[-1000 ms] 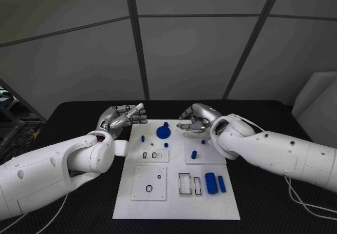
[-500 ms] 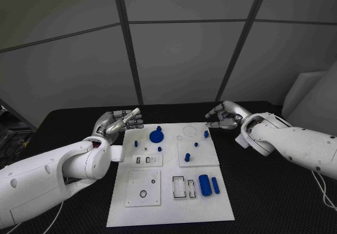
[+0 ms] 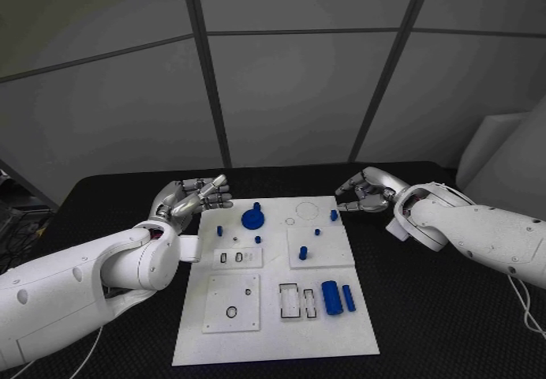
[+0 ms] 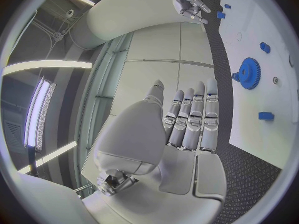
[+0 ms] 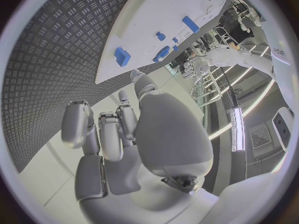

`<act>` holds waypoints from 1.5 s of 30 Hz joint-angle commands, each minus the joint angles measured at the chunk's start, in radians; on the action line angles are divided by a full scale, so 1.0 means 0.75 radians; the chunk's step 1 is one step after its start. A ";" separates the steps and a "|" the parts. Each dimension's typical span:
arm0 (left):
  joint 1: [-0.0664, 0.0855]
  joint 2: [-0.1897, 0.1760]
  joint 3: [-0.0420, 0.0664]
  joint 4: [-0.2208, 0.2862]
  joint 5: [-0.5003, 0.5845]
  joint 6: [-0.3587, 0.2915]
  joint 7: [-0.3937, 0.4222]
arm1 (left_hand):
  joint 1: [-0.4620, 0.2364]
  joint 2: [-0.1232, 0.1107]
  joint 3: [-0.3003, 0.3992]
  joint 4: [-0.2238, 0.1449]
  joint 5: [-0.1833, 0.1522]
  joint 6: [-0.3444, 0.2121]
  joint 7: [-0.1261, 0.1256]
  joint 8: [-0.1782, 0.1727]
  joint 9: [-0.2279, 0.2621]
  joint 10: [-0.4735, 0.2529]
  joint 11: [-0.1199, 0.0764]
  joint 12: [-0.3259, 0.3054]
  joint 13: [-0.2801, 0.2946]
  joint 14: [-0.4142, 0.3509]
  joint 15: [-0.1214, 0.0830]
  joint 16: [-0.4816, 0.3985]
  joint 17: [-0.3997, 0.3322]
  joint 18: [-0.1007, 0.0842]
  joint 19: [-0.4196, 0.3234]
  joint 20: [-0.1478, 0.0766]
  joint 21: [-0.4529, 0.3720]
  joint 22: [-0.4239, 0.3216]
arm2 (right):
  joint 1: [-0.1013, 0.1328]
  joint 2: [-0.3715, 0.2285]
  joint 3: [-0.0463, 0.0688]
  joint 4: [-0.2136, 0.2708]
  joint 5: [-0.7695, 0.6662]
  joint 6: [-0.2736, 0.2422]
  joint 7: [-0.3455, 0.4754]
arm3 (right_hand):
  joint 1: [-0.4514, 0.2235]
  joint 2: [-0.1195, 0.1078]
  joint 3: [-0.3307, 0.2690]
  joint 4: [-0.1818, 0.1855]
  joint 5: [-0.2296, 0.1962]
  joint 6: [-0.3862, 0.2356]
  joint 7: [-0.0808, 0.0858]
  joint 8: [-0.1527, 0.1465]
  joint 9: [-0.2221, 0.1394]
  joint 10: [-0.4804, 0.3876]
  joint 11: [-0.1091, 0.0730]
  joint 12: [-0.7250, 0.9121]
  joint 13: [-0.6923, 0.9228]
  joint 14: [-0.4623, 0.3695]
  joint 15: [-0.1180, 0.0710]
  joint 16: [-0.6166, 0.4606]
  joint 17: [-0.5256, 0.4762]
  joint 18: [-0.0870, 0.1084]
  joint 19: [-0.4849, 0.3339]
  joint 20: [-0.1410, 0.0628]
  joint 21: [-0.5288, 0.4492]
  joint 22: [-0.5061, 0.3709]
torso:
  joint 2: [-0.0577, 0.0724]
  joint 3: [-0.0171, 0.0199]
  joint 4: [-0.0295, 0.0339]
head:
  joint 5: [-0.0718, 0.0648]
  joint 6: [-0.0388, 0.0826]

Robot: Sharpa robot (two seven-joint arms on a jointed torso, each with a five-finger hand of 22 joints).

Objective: Assemble the parts on the task board

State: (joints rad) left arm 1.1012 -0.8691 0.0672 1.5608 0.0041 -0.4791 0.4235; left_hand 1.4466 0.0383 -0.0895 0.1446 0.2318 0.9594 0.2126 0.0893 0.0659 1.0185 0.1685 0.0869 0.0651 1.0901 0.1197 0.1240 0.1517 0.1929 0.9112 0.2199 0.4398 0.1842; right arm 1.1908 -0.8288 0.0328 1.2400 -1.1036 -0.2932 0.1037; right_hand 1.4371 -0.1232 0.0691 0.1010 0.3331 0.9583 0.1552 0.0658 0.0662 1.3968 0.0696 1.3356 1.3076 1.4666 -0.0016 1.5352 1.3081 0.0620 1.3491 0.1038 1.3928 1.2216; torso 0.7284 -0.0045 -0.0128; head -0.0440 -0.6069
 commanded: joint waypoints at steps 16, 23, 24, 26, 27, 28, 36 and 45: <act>0.000 0.005 0.001 -0.003 -0.004 0.017 0.005 | 0.014 0.004 -0.002 -0.008 -0.004 -0.003 0.007 -0.005 -0.001 -0.001 0.003 -0.007 0.000 -0.001 0.005 -0.009 0.002 -0.015 -0.002 0.007 -0.005 -0.001 | -0.028 0.026 -0.001 -0.029 -0.088 0.090 0.012 | 0.017 0.002 -0.008 -0.007 -0.006 -0.002 0.000 0.000 0.001 -0.003 -0.001 0.002 0.012 0.112 -0.002 -0.001 0.235 0.018 -0.007 0.003 -0.005 0.003 | -0.001 -0.0028 -0.0043 | 0.002 -0.016; 0.000 0.006 0.001 -0.004 -0.004 0.017 0.005 | 0.014 0.004 -0.002 -0.008 -0.004 -0.003 0.007 -0.005 -0.001 -0.001 0.003 -0.007 0.000 -0.001 0.005 -0.009 0.002 -0.015 -0.002 0.007 -0.005 -0.001 | -0.045 0.037 -0.001 -0.040 -0.094 0.101 0.008 | 0.016 0.010 -0.013 -0.008 -0.006 0.015 0.001 0.010 0.005 -0.002 0.000 0.005 0.015 0.113 -0.001 0.000 0.237 0.017 -0.005 0.004 -0.004 0.006 | -0.002 -0.0026 -0.0031 | 0.002 -0.019; 0.000 0.006 0.001 -0.004 -0.004 0.017 0.005 | 0.014 0.004 -0.002 -0.008 -0.004 -0.003 0.007 -0.005 -0.001 -0.001 0.003 -0.007 0.000 -0.001 0.005 -0.009 0.002 -0.015 -0.002 0.007 -0.005 -0.001 | -0.047 0.041 -0.001 -0.043 -0.095 0.100 0.008 | 0.016 0.011 -0.013 -0.008 -0.006 0.017 0.002 0.010 0.005 -0.001 0.000 0.006 0.016 0.113 -0.001 0.000 0.237 0.017 -0.004 0.004 -0.003 0.007 | -0.002 -0.0025 -0.0037 | 0.002 -0.019; 0.000 0.006 0.001 -0.004 -0.004 0.017 0.004 | 0.014 0.004 -0.002 -0.008 -0.004 -0.003 0.007 -0.005 -0.001 -0.001 0.003 -0.007 0.000 -0.001 0.005 -0.009 0.002 -0.015 -0.002 0.007 -0.005 -0.001 | -0.050 0.047 -0.001 -0.050 -0.095 0.099 0.007 | 0.016 0.014 -0.014 -0.008 -0.006 0.020 0.002 0.012 0.006 0.000 0.000 0.008 0.018 0.113 -0.001 0.000 0.237 0.017 -0.003 0.005 -0.003 0.009 | -0.001 -0.0026 -0.0030 | 0.002 -0.019; 0.000 0.006 0.001 -0.004 -0.004 0.018 0.004 | 0.014 0.004 -0.002 -0.008 -0.004 -0.003 0.007 -0.005 -0.001 -0.001 0.003 -0.007 0.000 -0.001 0.005 -0.009 0.002 -0.015 -0.002 0.007 -0.005 -0.001 | -0.052 0.050 -0.001 -0.054 -0.095 0.097 0.007 | 0.015 0.017 -0.014 -0.007 -0.005 0.024 0.002 0.013 0.006 0.002 0.000 0.010 0.020 0.113 -0.001 0.000 0.237 0.016 -0.002 0.005 -0.002 0.011 | -0.001 -0.0029 -0.0021 | 0.002 -0.019; 0.000 0.006 0.001 -0.004 -0.004 0.018 0.004 | 0.014 0.004 -0.002 -0.008 -0.004 -0.003 0.007 -0.005 -0.001 -0.001 0.003 -0.007 0.000 -0.001 0.005 -0.009 0.002 -0.015 -0.002 0.007 -0.005 -0.001 | -0.053 0.053 -0.001 -0.058 -0.095 0.096 0.008 | 0.015 0.018 -0.014 -0.007 -0.005 0.025 0.002 0.014 0.006 0.002 0.000 0.011 0.021 0.113 -0.001 0.000 0.237 0.016 -0.001 0.005 -0.001 0.011 | -0.001 -0.0029 -0.0019 | 0.002 -0.019; -0.001 0.006 0.001 -0.005 -0.004 0.018 0.004 | 0.016 0.003 -0.002 -0.011 -0.004 -0.002 0.006 -0.006 -0.001 -0.001 0.003 -0.009 0.000 -0.001 0.005 -0.011 0.003 -0.015 -0.002 0.007 -0.005 -0.002 | -0.058 0.073 -0.001 -0.086 -0.096 0.081 0.007 | 0.009 0.036 -0.014 -0.002 -0.003 0.037 0.003 0.018 0.007 0.008 0.001 0.018 0.028 0.113 0.000 0.002 0.241 0.014 0.007 0.005 0.005 0.023 | -0.001 -0.0029 -0.0029 | 0.005 -0.023; -0.001 0.008 0.001 -0.006 -0.004 0.020 0.000 | 0.016 0.003 -0.002 -0.011 -0.004 -0.002 0.007 -0.007 -0.001 -0.001 0.003 -0.009 0.000 -0.001 0.005 -0.012 0.003 -0.015 -0.002 0.008 -0.005 -0.002 | -0.059 0.091 -0.001 -0.101 -0.093 0.071 0.007 | -0.005 0.060 -0.014 0.010 0.001 0.059 0.000 0.025 0.009 0.015 -0.001 0.026 0.035 0.115 -0.001 0.004 0.246 0.012 0.013 0.006 0.010 0.032 | -0.002 -0.0025 -0.0026 | 0.007 -0.026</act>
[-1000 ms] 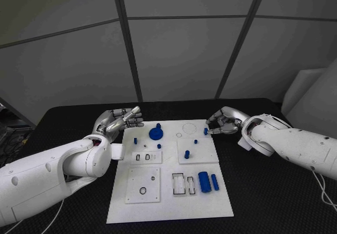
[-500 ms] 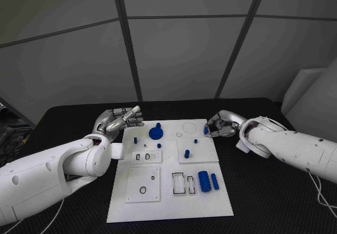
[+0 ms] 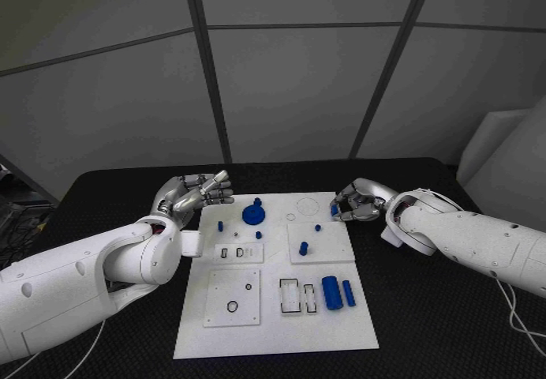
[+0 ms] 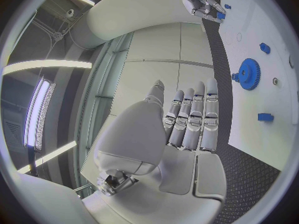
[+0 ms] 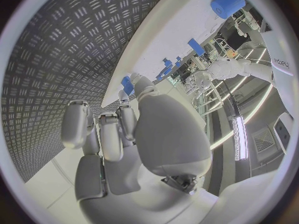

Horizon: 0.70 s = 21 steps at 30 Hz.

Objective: Assemble the parts on the task board

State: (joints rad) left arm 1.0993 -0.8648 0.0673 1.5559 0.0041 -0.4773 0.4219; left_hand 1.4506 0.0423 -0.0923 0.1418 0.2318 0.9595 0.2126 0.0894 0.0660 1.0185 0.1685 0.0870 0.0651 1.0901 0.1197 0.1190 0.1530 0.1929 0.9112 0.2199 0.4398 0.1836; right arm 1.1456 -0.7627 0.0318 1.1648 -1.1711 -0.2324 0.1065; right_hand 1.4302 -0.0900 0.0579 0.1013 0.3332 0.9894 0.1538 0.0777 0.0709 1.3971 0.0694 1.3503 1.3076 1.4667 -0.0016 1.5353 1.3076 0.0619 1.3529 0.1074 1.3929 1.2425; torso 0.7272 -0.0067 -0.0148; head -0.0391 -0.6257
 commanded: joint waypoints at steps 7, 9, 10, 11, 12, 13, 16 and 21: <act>0.002 0.002 0.001 0.000 -0.004 0.019 0.000 | 0.011 -0.002 0.002 -0.007 -0.004 -0.002 0.007 -0.007 -0.001 -0.001 0.003 -0.009 0.000 -0.001 0.005 -0.005 0.001 -0.015 -0.002 0.008 -0.005 -0.001 | 0.001 0.010 0.000 -0.006 0.000 -0.017 0.007 | 0.007 0.035 0.008 0.013 -0.008 0.063 -0.010 0.031 0.008 0.023 -0.011 0.018 0.046 0.117 -0.008 0.008 0.256 0.010 0.017 -0.004 0.017 0.017 | 0.000 0.0002 -0.0012 | 0.001 -0.003; 0.002 0.002 0.001 -0.001 -0.004 0.020 -0.001 | 0.011 -0.002 0.002 -0.007 -0.004 -0.002 0.007 -0.007 -0.001 -0.001 0.003 -0.009 0.000 -0.001 0.005 -0.005 0.001 -0.015 -0.002 0.008 -0.005 -0.001 | 0.001 0.011 0.000 -0.007 0.000 -0.020 0.008 | 0.009 0.043 0.012 0.013 -0.011 0.087 -0.019 0.043 0.011 0.028 -0.018 0.024 0.053 0.118 -0.013 0.009 0.258 0.009 0.020 -0.007 0.019 0.021 | 0.000 0.0003 -0.0012 | 0.002 -0.003; 0.001 0.003 0.001 -0.001 -0.004 0.020 -0.001 | 0.011 -0.002 0.002 -0.007 -0.004 -0.002 0.007 -0.007 -0.001 -0.001 0.003 -0.009 0.000 -0.001 0.005 -0.005 0.001 -0.015 -0.002 0.008 -0.005 -0.001 | 0.001 0.011 0.000 -0.007 0.000 -0.022 0.008 | 0.012 0.047 0.016 0.013 -0.015 0.096 -0.023 0.048 0.012 0.029 -0.021 0.025 0.054 0.118 -0.016 0.009 0.259 0.009 0.021 -0.009 0.020 0.022 | 0.000 0.0005 -0.0016 | 0.002 -0.004; 0.001 0.003 0.001 -0.001 -0.004 0.020 -0.001 | 0.011 -0.002 0.002 -0.007 -0.004 -0.002 0.007 -0.007 -0.001 -0.001 0.003 -0.009 0.000 -0.001 0.005 -0.005 0.001 -0.015 -0.002 0.008 -0.005 -0.001 | 0.001 0.011 0.000 -0.008 0.000 -0.025 0.008 | 0.017 0.054 0.021 0.012 -0.027 0.111 -0.030 0.056 0.014 0.031 -0.027 0.026 0.056 0.118 -0.020 0.009 0.260 0.009 0.022 -0.013 0.021 0.025 | 0.000 0.0004 -0.0016 | 0.002 -0.005; 0.001 0.003 0.001 -0.001 -0.004 0.020 -0.002 | 0.011 -0.002 0.002 -0.007 -0.004 -0.002 0.007 -0.007 -0.001 -0.001 0.003 -0.009 0.000 -0.001 0.005 -0.005 0.001 -0.015 -0.002 0.008 -0.005 -0.001 | 0.001 0.011 0.000 -0.009 0.000 -0.029 0.007 | 0.022 0.062 0.028 0.010 -0.040 0.126 -0.036 0.065 0.017 0.033 -0.033 0.028 0.058 0.118 -0.025 0.010 0.261 0.008 0.024 -0.017 0.022 0.027 | 0.000 0.0003 -0.0016 | 0.002 -0.005; 0.001 0.003 0.001 -0.001 -0.004 0.020 -0.002 | 0.011 -0.002 0.002 -0.007 -0.004 -0.002 0.007 -0.007 -0.001 -0.001 0.003 -0.009 0.000 -0.001 0.005 -0.005 0.001 -0.015 -0.002 0.008 -0.005 -0.001 | 0.001 0.011 0.000 -0.009 0.000 -0.031 0.007 | 0.026 0.066 0.032 0.008 -0.048 0.135 -0.040 0.070 0.018 0.033 -0.036 0.029 0.058 0.119 -0.028 0.010 0.262 0.008 0.025 -0.019 0.023 0.029 | 0.000 0.0002 -0.0017 | 0.001 -0.006; 0.001 0.003 0.001 -0.001 -0.004 0.021 -0.003 | 0.011 -0.002 0.002 -0.007 -0.004 -0.002 0.007 -0.007 -0.001 -0.001 0.003 -0.009 0.000 -0.001 0.005 -0.005 0.001 -0.015 -0.002 0.008 -0.005 -0.001 | 0.001 0.010 0.000 -0.010 0.001 -0.038 0.004 | 0.034 0.078 0.045 0.004 -0.064 0.152 -0.050 0.081 0.021 0.036 -0.044 0.031 0.061 0.120 -0.035 0.012 0.266 0.006 0.030 -0.027 0.027 0.036 | 0.000 0.0002 -0.0018 | 0.001 -0.006; 0.001 0.002 0.001 -0.001 -0.004 0.020 -0.004 | 0.009 -0.002 0.002 -0.008 -0.005 -0.003 0.008 -0.008 -0.001 -0.001 0.003 -0.010 0.000 -0.001 0.005 -0.007 0.002 -0.015 -0.003 0.008 -0.005 -0.002 | 0.001 0.008 0.000 -0.008 -0.001 -0.051 -0.002 | 0.041 0.083 0.054 0.000 -0.072 0.158 -0.054 0.086 0.022 0.036 -0.048 0.030 0.061 0.120 -0.040 0.013 0.269 0.005 0.033 -0.032 0.029 0.041 | 0.000 0.0007 -0.0011 | 0.000 -0.007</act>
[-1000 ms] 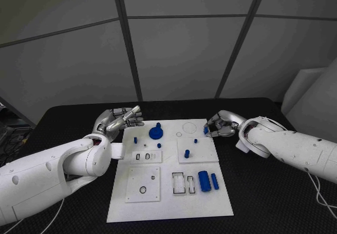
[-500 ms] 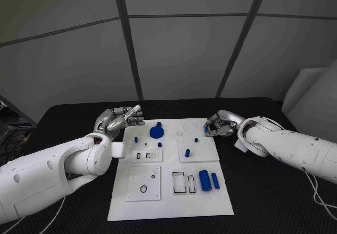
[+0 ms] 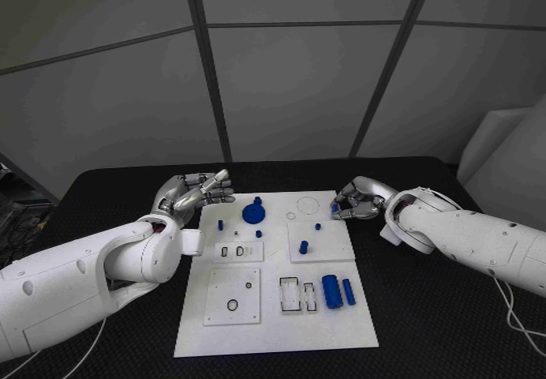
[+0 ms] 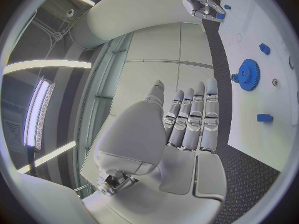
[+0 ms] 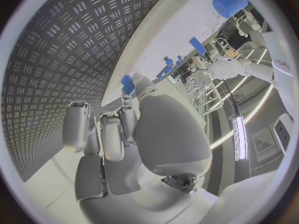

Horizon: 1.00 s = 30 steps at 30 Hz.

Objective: Assemble the parts on the task board

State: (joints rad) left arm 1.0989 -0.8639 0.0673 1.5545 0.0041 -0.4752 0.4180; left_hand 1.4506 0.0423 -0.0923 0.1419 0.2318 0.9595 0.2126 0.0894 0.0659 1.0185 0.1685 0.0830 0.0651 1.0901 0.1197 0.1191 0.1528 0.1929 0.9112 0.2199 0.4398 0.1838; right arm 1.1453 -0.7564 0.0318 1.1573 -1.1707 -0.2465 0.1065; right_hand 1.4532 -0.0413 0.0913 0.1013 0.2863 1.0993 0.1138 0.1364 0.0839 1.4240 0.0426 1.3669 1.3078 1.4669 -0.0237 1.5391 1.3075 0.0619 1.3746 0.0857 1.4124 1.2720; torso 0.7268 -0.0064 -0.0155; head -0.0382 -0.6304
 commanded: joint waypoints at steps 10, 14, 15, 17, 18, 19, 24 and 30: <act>-0.002 -0.005 0.001 0.004 -0.004 0.017 0.000 | 0.009 -0.002 0.001 -0.008 -0.005 -0.003 0.008 -0.008 -0.001 -0.001 0.003 -0.005 0.000 -0.001 0.005 -0.007 0.002 -0.015 -0.002 0.008 -0.005 -0.002 | 0.002 -0.029 0.001 0.093 -0.006 -0.120 -0.010 | 0.030 0.046 0.059 -0.014 -0.050 0.002 0.000 0.007 0.001 -0.002 -0.015 0.000 0.056 0.121 -0.015 0.010 0.275 0.002 0.013 -0.011 0.010 0.016 | -0.001 0.0018 -0.0030 | 0.003 0.000; -0.004 -0.009 0.001 0.005 -0.004 0.017 -0.001 | 0.009 -0.002 0.001 -0.008 -0.005 -0.003 0.008 -0.008 -0.001 -0.001 0.003 -0.005 0.000 -0.001 0.005 -0.007 0.002 -0.015 -0.002 0.008 -0.005 -0.002 | 0.002 -0.057 0.002 0.184 -0.007 -0.146 -0.037 | 0.031 0.049 0.068 -0.015 -0.055 -0.001 0.001 0.006 0.000 -0.006 -0.014 -0.005 0.051 0.122 -0.014 0.011 0.278 0.001 0.015 -0.011 0.012 0.018 | -0.004 -0.0009 -0.0051 | 0.001 0.002; -0.004 -0.009 0.001 0.005 -0.004 0.016 -0.001 | 0.009 -0.002 0.001 -0.008 -0.005 -0.003 0.008 -0.008 -0.001 -0.001 0.003 -0.005 0.000 -0.001 0.005 -0.007 0.002 -0.015 -0.002 0.008 -0.005 -0.002 | 0.003 -0.064 0.002 0.213 -0.007 -0.151 -0.045 | 0.030 0.048 0.070 -0.016 -0.057 -0.003 0.002 0.005 -0.001 -0.006 -0.014 -0.006 0.050 0.122 -0.014 0.012 0.280 0.001 0.016 -0.011 0.012 0.019 | -0.005 -0.0012 -0.0059 | 0.002 0.002; -0.004 -0.010 0.001 0.006 -0.004 0.016 -0.001 | 0.009 -0.002 0.001 -0.008 -0.005 -0.003 0.008 -0.008 -0.001 -0.001 0.003 -0.005 0.000 -0.001 0.005 -0.007 0.002 -0.015 -0.002 0.008 -0.005 -0.002 | 0.003 -0.076 0.002 0.269 -0.007 -0.157 -0.064 | 0.029 0.046 0.072 -0.016 -0.060 -0.005 0.003 0.004 -0.001 -0.007 -0.013 -0.007 0.049 0.123 -0.014 0.012 0.281 0.001 0.017 -0.011 0.013 0.020 | -0.008 -0.0022 -0.0080 | 0.006 0.001; -0.004 -0.010 0.001 0.006 -0.004 0.016 -0.001 | 0.009 -0.002 0.001 -0.008 -0.005 -0.003 0.008 -0.008 -0.001 -0.001 0.003 -0.005 0.000 -0.001 0.005 -0.007 0.002 -0.015 -0.002 0.008 -0.005 -0.002 | 0.004 -0.080 0.003 0.301 -0.009 -0.161 -0.078 | 0.029 0.046 0.072 -0.016 -0.060 -0.005 0.003 0.004 -0.002 -0.007 -0.013 -0.007 0.049 0.123 -0.014 0.012 0.281 0.001 0.017 -0.011 0.013 0.021 | -0.009 -0.0028 -0.0086 | 0.007 0.000; -0.004 -0.010 0.001 0.005 -0.004 0.016 -0.001 | 0.009 -0.002 0.001 -0.008 -0.005 -0.003 0.008 -0.008 -0.001 -0.001 0.003 -0.005 0.000 -0.001 0.005 -0.007 0.002 -0.015 -0.002 0.008 -0.005 -0.002 | 0.004 -0.082 0.003 0.331 -0.015 -0.165 -0.094 | 0.029 0.046 0.072 -0.016 -0.060 -0.005 0.003 0.004 -0.002 -0.007 -0.013 -0.007 0.049 0.123 -0.014 0.012 0.281 0.001 0.017 -0.011 0.013 0.021 | -0.010 -0.0037 -0.0095 | 0.008 -0.002; -0.005 -0.008 0.001 0.003 -0.004 0.015 -0.002 | 0.009 -0.002 0.001 -0.008 -0.005 -0.003 0.008 -0.008 -0.001 -0.001 0.003 -0.005 0.000 -0.001 0.005 -0.007 0.002 -0.015 -0.002 0.008 -0.005 -0.002 | 0.005 -0.057 0.003 0.451 -0.081 -0.209 -0.219 | 0.022 0.045 0.086 -0.015 -0.058 -0.004 0.003 0.005 -0.002 -0.011 -0.013 -0.017 0.039 0.123 -0.013 0.012 0.281 0.000 0.019 -0.010 0.015 0.024 | -0.016 -0.0066 -0.0125 | 0.017 -0.013; -0.005 -0.002 0.001 -0.002 -0.004 0.022 -0.001 | 0.007 -0.005 -0.001 -0.010 -0.006 -0.004 0.010 -0.010 -0.001 -0.002 0.005 -0.007 0.000 0.000 0.005 -0.009 0.003 -0.015 -0.003 0.008 -0.006 -0.002 | 0.004 0.050 0.003 0.516 -0.153 -0.214 -0.363 | 0.022 0.043 0.102 -0.019 -0.045 -0.006 0.003 0.004 -0.003 -0.014 -0.013 -0.027 0.031 0.122 -0.013 0.012 0.281 0.000 0.019 -0.010 0.014 0.024 | -0.024 -0.0090 -0.0078 | 0.041 -0.030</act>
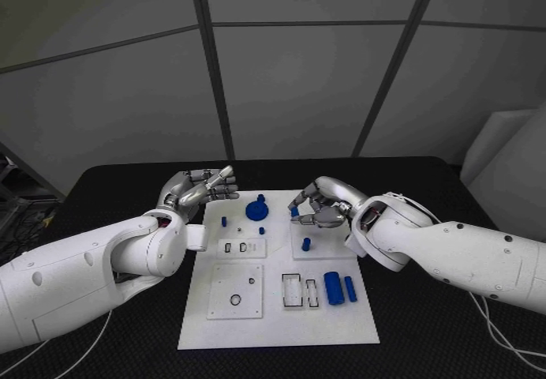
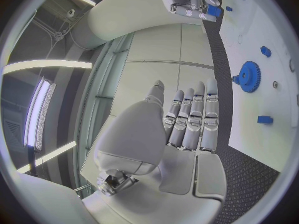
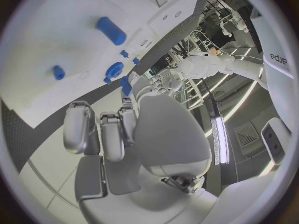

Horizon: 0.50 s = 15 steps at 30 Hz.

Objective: Assemble the parts on the task board

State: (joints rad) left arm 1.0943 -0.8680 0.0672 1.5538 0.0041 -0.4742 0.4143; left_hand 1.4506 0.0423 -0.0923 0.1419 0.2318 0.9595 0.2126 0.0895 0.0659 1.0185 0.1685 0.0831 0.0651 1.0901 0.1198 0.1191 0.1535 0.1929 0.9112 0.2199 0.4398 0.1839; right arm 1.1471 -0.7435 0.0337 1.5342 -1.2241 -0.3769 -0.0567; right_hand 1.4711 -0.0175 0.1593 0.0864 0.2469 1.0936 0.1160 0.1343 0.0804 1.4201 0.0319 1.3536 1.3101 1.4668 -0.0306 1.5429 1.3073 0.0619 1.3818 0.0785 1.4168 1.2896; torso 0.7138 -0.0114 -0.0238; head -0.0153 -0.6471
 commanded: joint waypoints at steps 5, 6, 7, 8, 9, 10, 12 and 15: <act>0.002 0.013 0.001 -0.007 -0.005 0.027 0.003 | 0.003 -0.011 -0.005 -0.011 -0.007 -0.004 0.010 -0.012 -0.001 -0.003 0.005 -0.008 0.000 0.001 0.006 -0.012 0.004 -0.015 -0.003 0.009 -0.006 -0.003 | 0.001 0.129 -0.002 0.016 -0.130 -0.011 -0.200 | -0.008 0.008 0.018 0.002 0.010 -0.002 0.002 0.005 0.000 -0.008 0.003 -0.012 0.026 0.122 -0.004 0.006 0.279 0.000 0.009 0.000 0.008 0.000 | -0.012 -0.0038 0.0098 | 0.028 -0.022; 0.002 0.014 0.001 -0.009 -0.005 0.028 0.002 | 0.002 -0.013 -0.007 -0.012 -0.007 -0.004 0.010 -0.013 -0.001 -0.003 0.005 -0.009 0.000 0.001 0.006 -0.013 0.004 -0.015 -0.003 0.009 -0.006 -0.004 | 0.001 0.149 -0.006 0.013 -0.145 -0.004 -0.216 | -0.009 0.007 0.018 0.002 0.009 -0.003 0.002 0.005 0.000 -0.008 0.003 -0.012 0.026 0.122 -0.003 0.006 0.280 0.000 0.009 0.000 0.008 0.000 | -0.013 -0.0038 0.0101 | 0.032 -0.023; 0.002 0.015 0.001 -0.011 -0.005 0.028 0.002 | 0.002 -0.013 -0.007 -0.012 -0.007 -0.004 0.010 -0.013 -0.001 -0.003 0.005 -0.009 0.000 0.001 0.006 -0.013 0.004 -0.015 -0.003 0.009 -0.006 -0.004 | 0.001 0.162 -0.008 0.009 -0.154 0.002 -0.227 | -0.011 0.005 0.019 0.003 0.008 -0.003 0.002 0.004 0.000 -0.007 0.003 -0.012 0.027 0.122 -0.003 0.006 0.280 0.000 0.010 0.000 0.008 0.000 | -0.013 -0.0038 0.0102 | 0.035 -0.024; 0.002 0.015 0.001 -0.011 -0.005 0.028 0.002 | 0.002 -0.013 -0.007 -0.012 -0.007 -0.004 0.010 -0.013 -0.001 -0.003 0.005 -0.009 0.000 0.001 0.006 -0.013 0.004 -0.015 -0.003 0.009 -0.006 -0.004 | 0.001 0.169 -0.009 0.007 -0.159 0.005 -0.232 | -0.012 0.005 0.019 0.003 0.007 -0.003 0.003 0.004 0.000 -0.008 0.003 -0.012 0.026 0.122 -0.003 0.006 0.280 0.000 0.009 0.000 0.008 0.000 | -0.014 -0.0042 0.0106 | 0.038 -0.026; 0.002 0.016 0.001 -0.013 -0.005 0.029 0.001 | 0.002 -0.013 -0.007 -0.012 -0.007 -0.004 0.010 -0.013 -0.001 -0.003 0.005 -0.009 0.000 0.001 0.006 -0.013 0.004 -0.015 -0.003 0.009 -0.006 -0.004 | 0.000 0.184 -0.011 0.001 -0.170 0.011 -0.243 | -0.012 0.005 0.019 0.003 0.007 -0.003 0.002 0.004 0.000 -0.008 0.003 -0.012 0.026 0.122 -0.003 0.006 0.279 0.000 0.009 0.000 0.008 0.000 | -0.015 -0.0053 0.0113 | 0.041 -0.028; 0.002 0.017 0.001 -0.016 -0.005 0.029 0.001 | 0.001 -0.014 -0.008 -0.012 -0.007 -0.005 0.010 -0.013 -0.001 -0.003 0.006 -0.009 0.000 0.001 0.006 -0.013 0.004 -0.015 -0.003 0.009 -0.006 -0.004 | -0.001 0.198 -0.014 -0.006 -0.179 0.017 -0.255 | -0.012 0.004 0.020 0.003 0.006 -0.003 0.002 0.004 -0.001 -0.008 0.003 -0.013 0.026 0.122 -0.003 0.006 0.279 0.000 0.009 0.000 0.008 0.000 | -0.014 -0.0052 0.0101 | 0.049 -0.030; 0.002 0.020 0.001 -0.020 -0.005 0.030 0.002 | 0.001 -0.014 -0.008 -0.012 -0.007 -0.005 0.011 -0.013 -0.001 -0.004 0.006 -0.009 0.000 0.001 0.006 -0.013 0.004 -0.015 -0.003 0.009 -0.006 -0.004 | -0.004 0.224 -0.022 -0.019 -0.196 0.028 -0.275 | -0.012 0.003 0.021 0.002 0.004 -0.004 0.002 0.004 -0.001 -0.007 0.003 -0.013 0.026 0.122 -0.003 0.006 0.278 0.000 0.009 0.000 0.007 0.000 | -0.014 -0.0044 0.0093 | 0.061 -0.034; 0.002 0.023 0.001 -0.024 -0.005 0.031 0.003 | 0.001 -0.014 -0.008 -0.012 -0.007 -0.005 0.011 -0.013 -0.001 -0.004 0.006 -0.009 0.000 0.001 0.006 -0.014 0.004 -0.015 -0.003 0.009 -0.006 -0.004 | -0.015 0.262 -0.031 -0.036 -0.221 0.037 -0.297 | -0.013 -0.001 0.024 0.001 0.000 -0.003 0.002 0.004 -0.001 -0.007 0.003 -0.013 0.026 0.122 -0.003 0.005 0.278 0.001 0.008 0.000 0.007 -0.001 | -0.012 -0.0032 0.0094 | 0.077 -0.037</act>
State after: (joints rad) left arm 1.0943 -0.8526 0.0673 1.5364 0.0041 -0.4672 0.4137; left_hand 1.4505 0.0423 -0.0965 0.1376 0.2318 0.9557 0.2163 0.0844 0.0659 1.0185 0.1685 0.0808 0.0651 1.0901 0.1198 0.1124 0.1555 0.1930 0.9112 0.2199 0.4398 0.1824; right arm 1.1378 -0.5541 0.0116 1.5108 -1.3355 -0.3689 -0.2259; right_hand 1.4685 -0.0152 0.1719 0.0874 0.2517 1.0842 0.1177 0.1337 0.0787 1.4201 0.0320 1.3471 1.3102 1.4667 -0.0305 1.5429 1.3073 0.0619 1.3817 0.0785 1.4168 1.2895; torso 0.7040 -0.0145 -0.0171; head 0.0347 -0.6729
